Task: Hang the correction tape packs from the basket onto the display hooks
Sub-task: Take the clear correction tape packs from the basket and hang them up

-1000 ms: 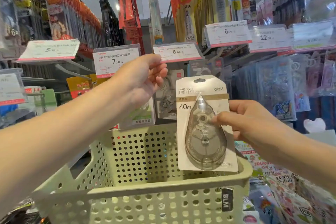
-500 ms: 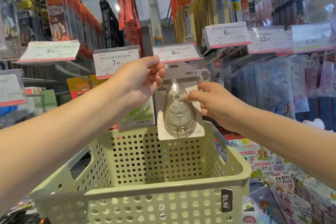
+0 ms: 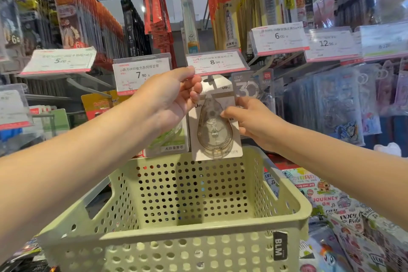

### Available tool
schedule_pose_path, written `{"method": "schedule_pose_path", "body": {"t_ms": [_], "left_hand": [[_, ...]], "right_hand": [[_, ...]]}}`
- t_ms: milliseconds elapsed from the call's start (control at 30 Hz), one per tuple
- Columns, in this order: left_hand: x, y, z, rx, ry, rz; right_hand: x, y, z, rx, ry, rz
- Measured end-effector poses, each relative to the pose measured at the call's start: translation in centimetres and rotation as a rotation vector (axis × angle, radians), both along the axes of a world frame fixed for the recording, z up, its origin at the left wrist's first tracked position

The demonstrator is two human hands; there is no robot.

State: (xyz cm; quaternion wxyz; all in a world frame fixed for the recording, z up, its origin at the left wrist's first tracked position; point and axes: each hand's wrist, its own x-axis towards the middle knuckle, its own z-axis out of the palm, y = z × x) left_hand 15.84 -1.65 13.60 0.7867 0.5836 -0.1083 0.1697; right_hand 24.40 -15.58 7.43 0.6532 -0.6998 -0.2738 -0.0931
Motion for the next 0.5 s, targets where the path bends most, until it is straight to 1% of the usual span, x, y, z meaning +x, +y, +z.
{"method": "schedule_pose_path", "body": {"t_ms": [233, 367, 500], "left_hand": [[0.1, 0.0, -0.2, 0.020, -0.027, 0.006], [0.2, 0.1, -0.3, 0.037, -0.049, 0.000], [0.4, 0.2, -0.6, 0.064, -0.066, -0.002]], "right_hand": [[2.0, 0.8, -0.1, 0.003, 0.062, -0.021], [3.5, 1.9, -0.2, -0.020, 0.111, -0.090], [5.9, 3.1, -0.3, -0.125, 0.118, -0.155]]}}
